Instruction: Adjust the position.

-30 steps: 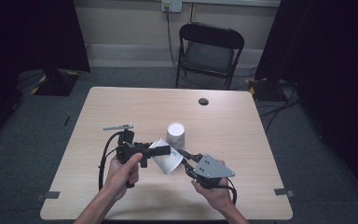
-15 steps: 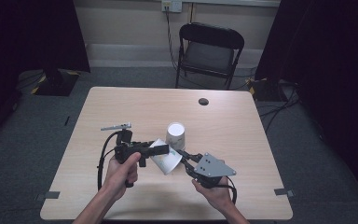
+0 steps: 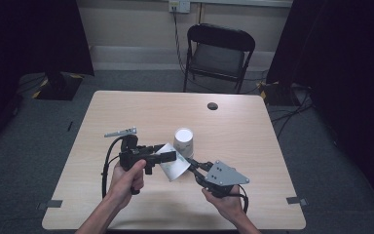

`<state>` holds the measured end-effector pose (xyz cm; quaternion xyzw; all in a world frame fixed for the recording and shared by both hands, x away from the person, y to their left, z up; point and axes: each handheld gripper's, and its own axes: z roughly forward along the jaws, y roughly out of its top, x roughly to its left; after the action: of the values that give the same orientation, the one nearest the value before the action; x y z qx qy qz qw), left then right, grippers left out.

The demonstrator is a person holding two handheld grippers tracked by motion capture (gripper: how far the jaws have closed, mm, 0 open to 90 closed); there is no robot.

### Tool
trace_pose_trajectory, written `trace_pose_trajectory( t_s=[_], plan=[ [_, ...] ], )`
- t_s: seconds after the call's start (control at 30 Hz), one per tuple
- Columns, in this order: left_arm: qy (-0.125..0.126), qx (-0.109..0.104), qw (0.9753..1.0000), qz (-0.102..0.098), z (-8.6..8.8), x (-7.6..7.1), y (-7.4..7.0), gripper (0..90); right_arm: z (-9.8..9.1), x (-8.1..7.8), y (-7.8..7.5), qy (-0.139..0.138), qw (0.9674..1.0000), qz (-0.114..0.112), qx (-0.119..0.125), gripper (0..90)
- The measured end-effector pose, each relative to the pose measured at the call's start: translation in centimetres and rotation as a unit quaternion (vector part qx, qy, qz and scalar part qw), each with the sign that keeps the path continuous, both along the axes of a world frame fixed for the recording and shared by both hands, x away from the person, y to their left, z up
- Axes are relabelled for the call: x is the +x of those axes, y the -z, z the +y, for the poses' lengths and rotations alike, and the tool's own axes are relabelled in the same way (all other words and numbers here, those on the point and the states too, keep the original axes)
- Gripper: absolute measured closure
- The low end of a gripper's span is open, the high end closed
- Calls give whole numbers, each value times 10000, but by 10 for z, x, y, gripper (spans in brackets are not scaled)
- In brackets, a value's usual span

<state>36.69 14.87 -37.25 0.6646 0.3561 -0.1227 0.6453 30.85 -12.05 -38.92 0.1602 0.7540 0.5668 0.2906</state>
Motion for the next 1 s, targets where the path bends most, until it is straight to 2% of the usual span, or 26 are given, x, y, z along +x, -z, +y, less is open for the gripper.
trace_pose_trajectory(
  t_s=[0.3,0.43,0.5,0.53,0.57,0.67,0.8,0.93,0.97,1.0],
  plan=[
    [-136,-77,9997,-176,5,0,-3,169,-1,0,-1,-29,10000,67,-10,875],
    [-128,53,9989,-447,9,-3,-6,167,-2,1,-1,61,9999,145,-60,874],
    [-60,27,9981,-619,11,-3,-8,157,-3,0,-1,77,9998,159,-91,875],
    [-60,27,9981,-619,11,-3,-8,159,-3,0,-1,80,9997,188,-110,874],
    [-186,154,9973,-696,13,-4,-10,160,-4,0,-1,106,9997,193,-122,875],
    [-301,346,9947,-915,16,-7,-14,188,-5,1,-1,105,9995,268,-120,875],
    [-513,587,9889,-1265,21,-11,-21,203,-5,2,-1,59,9991,381,-168,875],
    [-591,621,9877,-1304,26,-13,-24,220,-4,5,0,97,9983,535,-215,875],
    [-603,676,9870,-1328,27,-14,-25,229,-4,7,1,111,9974,652,-270,875],
    [-615,797,9843,-1449,29,-15,-25,235,-4,8,1,129,9970,705,-297,875]
  ],
)
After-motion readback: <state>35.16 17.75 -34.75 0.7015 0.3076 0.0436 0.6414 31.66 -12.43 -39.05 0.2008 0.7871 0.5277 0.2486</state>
